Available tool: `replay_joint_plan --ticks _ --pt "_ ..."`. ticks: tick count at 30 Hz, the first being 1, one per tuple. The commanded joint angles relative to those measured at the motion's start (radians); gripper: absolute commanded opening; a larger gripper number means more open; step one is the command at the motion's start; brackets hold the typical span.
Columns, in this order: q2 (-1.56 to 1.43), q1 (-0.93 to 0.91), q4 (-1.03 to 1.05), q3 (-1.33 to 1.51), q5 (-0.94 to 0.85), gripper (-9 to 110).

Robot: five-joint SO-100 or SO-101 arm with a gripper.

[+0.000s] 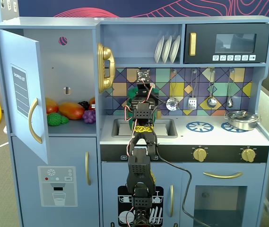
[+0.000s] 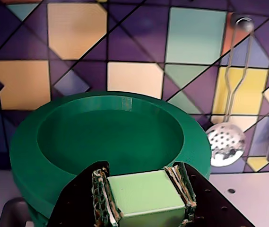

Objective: Pick up the lid from the counter and put it on the green recipient

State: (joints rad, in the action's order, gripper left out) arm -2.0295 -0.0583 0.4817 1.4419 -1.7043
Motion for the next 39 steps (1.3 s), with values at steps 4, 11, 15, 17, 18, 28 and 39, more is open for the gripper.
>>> replay_joint_plan --ticks 4,11,15,17,18,28,39 --pt "0.025 0.023 0.003 -0.091 -0.014 0" --pt "0.046 0.012 0.000 -0.091 -0.021 0" --pt "0.049 0.003 0.000 -0.091 -0.018 0" --pt "0.048 0.002 0.008 -0.091 -0.018 0" --pt "0.046 0.002 0.011 -0.091 -0.020 0" --pt "0.002 0.000 0.032 -0.040 -0.014 4" --pt "-0.026 0.006 0.020 -0.046 0.037 27"
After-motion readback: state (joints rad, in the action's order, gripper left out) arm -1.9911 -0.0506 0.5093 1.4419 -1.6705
